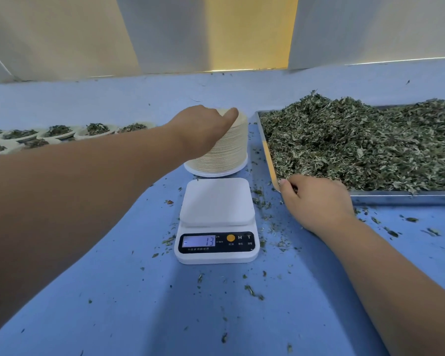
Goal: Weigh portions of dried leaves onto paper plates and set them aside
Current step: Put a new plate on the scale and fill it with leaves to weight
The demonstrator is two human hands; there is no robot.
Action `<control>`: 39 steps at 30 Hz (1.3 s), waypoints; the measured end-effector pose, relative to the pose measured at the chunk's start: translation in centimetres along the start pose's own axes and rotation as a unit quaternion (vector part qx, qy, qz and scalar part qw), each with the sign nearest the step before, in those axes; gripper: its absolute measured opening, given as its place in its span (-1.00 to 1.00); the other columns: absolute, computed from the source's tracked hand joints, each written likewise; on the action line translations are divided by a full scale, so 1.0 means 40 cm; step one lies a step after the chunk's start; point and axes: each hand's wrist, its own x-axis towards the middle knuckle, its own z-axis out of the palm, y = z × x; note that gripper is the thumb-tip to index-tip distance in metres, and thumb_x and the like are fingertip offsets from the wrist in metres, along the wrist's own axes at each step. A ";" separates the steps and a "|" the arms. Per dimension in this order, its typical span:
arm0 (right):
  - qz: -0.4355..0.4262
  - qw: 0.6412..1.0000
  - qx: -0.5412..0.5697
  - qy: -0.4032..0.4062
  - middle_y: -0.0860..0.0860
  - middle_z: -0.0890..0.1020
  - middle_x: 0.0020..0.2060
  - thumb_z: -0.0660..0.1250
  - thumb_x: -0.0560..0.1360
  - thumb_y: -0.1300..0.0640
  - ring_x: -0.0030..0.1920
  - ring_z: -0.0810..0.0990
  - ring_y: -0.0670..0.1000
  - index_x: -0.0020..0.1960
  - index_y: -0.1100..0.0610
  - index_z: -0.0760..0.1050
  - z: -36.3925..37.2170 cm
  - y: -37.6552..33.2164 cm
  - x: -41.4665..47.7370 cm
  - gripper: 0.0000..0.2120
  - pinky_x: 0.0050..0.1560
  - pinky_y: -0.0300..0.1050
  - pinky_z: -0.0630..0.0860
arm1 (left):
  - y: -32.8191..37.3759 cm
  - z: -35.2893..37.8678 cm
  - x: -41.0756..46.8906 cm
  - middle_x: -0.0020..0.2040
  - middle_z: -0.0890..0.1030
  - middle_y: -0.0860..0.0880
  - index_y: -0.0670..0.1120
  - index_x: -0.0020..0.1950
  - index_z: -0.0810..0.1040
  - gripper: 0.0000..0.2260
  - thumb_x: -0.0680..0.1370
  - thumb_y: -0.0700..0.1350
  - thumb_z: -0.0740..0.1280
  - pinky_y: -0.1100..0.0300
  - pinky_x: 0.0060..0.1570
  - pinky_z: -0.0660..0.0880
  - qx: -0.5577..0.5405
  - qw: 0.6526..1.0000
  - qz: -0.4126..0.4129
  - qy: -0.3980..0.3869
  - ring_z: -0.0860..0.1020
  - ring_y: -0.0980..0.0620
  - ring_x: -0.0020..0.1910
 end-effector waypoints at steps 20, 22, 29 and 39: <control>-0.035 0.941 0.335 0.025 -0.13 0.58 0.31 0.42 0.53 -0.03 0.17 0.60 -0.08 0.52 -0.14 0.14 0.001 -0.052 -0.012 -0.33 0.11 -0.03 0.56 | 0.129 0.057 -0.285 0.11 0.67 -0.06 -0.13 -0.01 0.72 -0.81 0.51 -0.40 0.44 0.01 0.06 0.60 -0.603 0.669 -0.316 0.300 0.65 0.03 0.12; -0.039 0.927 0.371 0.034 -0.22 0.59 0.25 0.47 0.49 -0.02 0.20 0.57 -0.15 0.48 -0.19 0.26 -0.003 -0.059 -0.016 -0.36 0.15 -0.14 0.53 | 0.131 0.064 -0.308 0.09 0.69 -0.06 -0.11 -0.01 0.72 -0.78 0.51 -0.41 0.44 -0.04 -0.05 0.59 -0.625 0.656 -0.320 0.275 0.67 -0.03 0.11; -0.114 0.927 0.346 0.088 -0.13 0.64 0.19 0.48 0.47 0.28 0.23 0.58 -0.18 0.21 0.07 0.67 0.012 -0.092 -0.036 -0.67 0.35 -0.30 0.43 | 0.107 0.124 -0.337 0.02 0.75 0.03 -0.11 -0.02 0.74 -0.78 0.50 -0.41 0.46 0.28 0.00 0.62 -0.741 0.544 -0.333 0.212 0.71 0.05 0.06; -0.137 0.947 0.286 0.051 -0.27 0.53 0.13 0.33 0.52 0.35 0.09 0.51 -0.26 0.35 0.09 0.57 0.009 -0.114 -0.034 -0.58 0.16 -0.62 0.28 | 0.077 0.205 -0.353 0.03 0.75 -0.12 -0.15 0.12 0.70 -0.73 0.53 -0.44 0.39 0.05 0.17 0.61 -0.792 0.484 -0.358 0.099 0.70 -0.07 0.11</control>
